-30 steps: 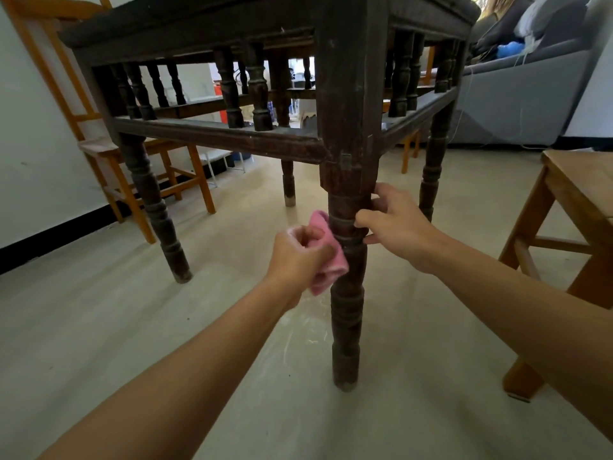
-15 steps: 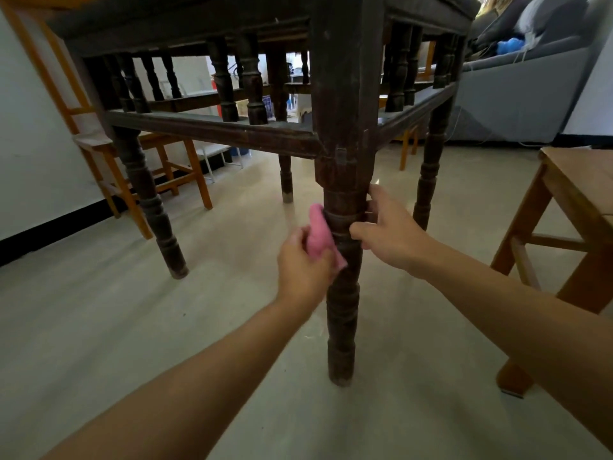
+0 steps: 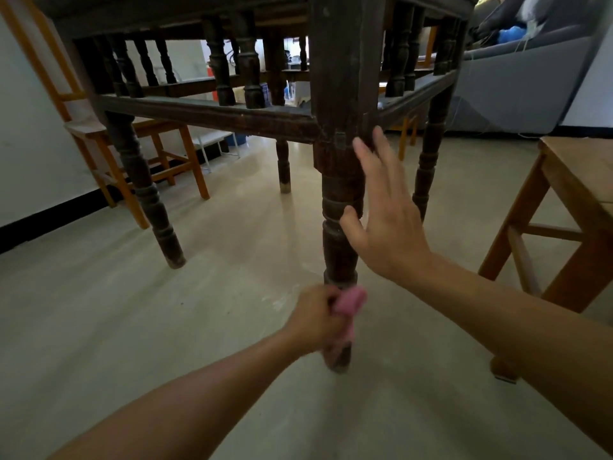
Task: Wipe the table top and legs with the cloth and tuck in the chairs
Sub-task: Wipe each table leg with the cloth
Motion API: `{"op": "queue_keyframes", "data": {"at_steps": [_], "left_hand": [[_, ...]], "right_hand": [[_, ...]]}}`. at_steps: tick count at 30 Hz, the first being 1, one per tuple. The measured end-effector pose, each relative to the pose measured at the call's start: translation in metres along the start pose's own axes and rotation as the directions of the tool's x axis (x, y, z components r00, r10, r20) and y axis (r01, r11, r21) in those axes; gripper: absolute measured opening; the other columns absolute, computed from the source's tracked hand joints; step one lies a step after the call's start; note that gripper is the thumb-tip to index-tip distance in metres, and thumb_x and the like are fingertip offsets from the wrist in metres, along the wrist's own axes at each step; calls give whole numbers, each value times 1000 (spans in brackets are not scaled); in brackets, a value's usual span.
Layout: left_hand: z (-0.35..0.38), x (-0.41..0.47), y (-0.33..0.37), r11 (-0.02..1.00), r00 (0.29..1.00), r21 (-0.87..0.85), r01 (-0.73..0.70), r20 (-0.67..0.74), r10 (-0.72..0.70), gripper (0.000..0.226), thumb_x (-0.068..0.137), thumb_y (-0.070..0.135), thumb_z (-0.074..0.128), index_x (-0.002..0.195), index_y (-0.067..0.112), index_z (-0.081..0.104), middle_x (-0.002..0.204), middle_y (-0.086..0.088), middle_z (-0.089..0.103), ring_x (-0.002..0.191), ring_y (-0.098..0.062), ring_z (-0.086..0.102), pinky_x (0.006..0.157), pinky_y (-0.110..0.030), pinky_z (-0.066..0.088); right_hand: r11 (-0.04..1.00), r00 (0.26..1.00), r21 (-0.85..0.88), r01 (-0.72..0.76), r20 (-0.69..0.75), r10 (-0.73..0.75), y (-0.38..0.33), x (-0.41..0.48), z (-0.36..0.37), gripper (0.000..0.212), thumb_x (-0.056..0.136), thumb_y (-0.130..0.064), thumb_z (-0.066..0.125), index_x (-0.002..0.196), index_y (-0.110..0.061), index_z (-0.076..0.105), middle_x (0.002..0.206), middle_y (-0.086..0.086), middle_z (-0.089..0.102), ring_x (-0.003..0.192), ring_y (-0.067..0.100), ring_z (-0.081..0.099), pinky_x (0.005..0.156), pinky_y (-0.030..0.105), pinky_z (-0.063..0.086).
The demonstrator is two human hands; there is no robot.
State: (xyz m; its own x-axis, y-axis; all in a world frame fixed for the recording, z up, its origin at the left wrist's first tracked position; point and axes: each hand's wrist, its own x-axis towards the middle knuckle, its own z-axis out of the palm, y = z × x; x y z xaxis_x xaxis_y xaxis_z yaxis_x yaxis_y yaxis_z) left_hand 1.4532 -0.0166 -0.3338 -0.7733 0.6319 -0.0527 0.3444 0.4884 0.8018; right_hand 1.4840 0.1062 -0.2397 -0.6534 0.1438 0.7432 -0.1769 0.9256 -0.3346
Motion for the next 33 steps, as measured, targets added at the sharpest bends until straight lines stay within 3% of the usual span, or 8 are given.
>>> {"op": "queue_keyframes", "data": {"at_steps": [2, 5, 8, 15, 21, 25, 28, 33], "left_hand": [[11, -6, -21, 982, 981, 181, 51, 177, -83, 11, 86, 9, 61, 83, 20, 58, 78, 3, 60, 66, -5, 60, 54, -16, 47], [-13, 12, -36, 963, 961, -175, 203, -153, -231, 6, 92, 16, 59, 96, 12, 60, 85, -5, 67, 71, -17, 68, 60, -31, 58], [-27, 29, -21, 922, 859, -378, 77, -444, -254, 18, 89, 10, 62, 106, 12, 58, 89, 1, 62, 78, -14, 65, 70, -33, 59], [9, 6, -23, 963, 968, -104, 247, 68, -241, 9, 87, 7, 62, 94, 12, 62, 86, -7, 69, 71, -20, 70, 57, -32, 58], [-18, 31, -33, 821, 825, -522, 230, -343, -449, 39, 87, 11, 65, 123, 9, 50, 92, -3, 60, 77, -18, 67, 58, -26, 55], [16, 15, -31, 859, 935, -393, 328, 3, -356, 23, 95, 28, 56, 108, 9, 55, 84, -14, 71, 61, -22, 68, 50, -31, 53], [22, 1, -47, 886, 882, -145, 440, 252, -397, 10, 90, 10, 60, 99, 12, 57, 92, -10, 67, 72, -19, 67, 64, -31, 58], [-4, 36, -69, 740, 795, -553, 384, -210, -569, 31, 86, 5, 64, 116, 5, 53, 95, -9, 63, 79, -21, 68, 69, -33, 59]], "right_hand": [[961, 972, -151, 232, -14, -237, 8, -2, 2, 66, 86, -12, 58, 148, -11, 33, 158, 21, 19, 147, 33, 19, 117, 42, 26], [911, 942, -251, 327, 13, -335, 16, 0, 6, 57, 86, -11, 57, 141, -10, 46, 156, 23, 25, 146, 38, 20, 116, 45, 26], [894, 944, -307, 326, 45, -328, 17, -2, 12, 55, 87, -15, 56, 141, -12, 47, 157, 20, 24, 147, 39, 16, 115, 45, 24], [888, 944, -331, 319, 27, -329, 22, -8, 29, 50, 88, -16, 55, 137, -11, 52, 157, 19, 26, 146, 45, 14, 115, 50, 30], [835, 926, -404, 373, 113, -360, 36, -32, 43, 41, 91, -22, 58, 131, -15, 57, 157, 20, 26, 143, 53, 13, 115, 53, 25], [796, 903, -426, 430, 226, -366, 49, -46, 52, 34, 93, -30, 56, 124, -18, 61, 159, 17, 22, 142, 56, 6, 118, 56, 10], [806, 900, -403, 433, 238, -365, 53, -48, 53, 32, 93, -28, 54, 122, -19, 63, 159, 16, 21, 143, 56, 2, 117, 52, 4], [824, 912, -392, 410, 207, -355, 51, -50, 56, 31, 94, -29, 48, 119, -20, 65, 159, 15, 21, 143, 55, 3, 117, 52, 10]]}}
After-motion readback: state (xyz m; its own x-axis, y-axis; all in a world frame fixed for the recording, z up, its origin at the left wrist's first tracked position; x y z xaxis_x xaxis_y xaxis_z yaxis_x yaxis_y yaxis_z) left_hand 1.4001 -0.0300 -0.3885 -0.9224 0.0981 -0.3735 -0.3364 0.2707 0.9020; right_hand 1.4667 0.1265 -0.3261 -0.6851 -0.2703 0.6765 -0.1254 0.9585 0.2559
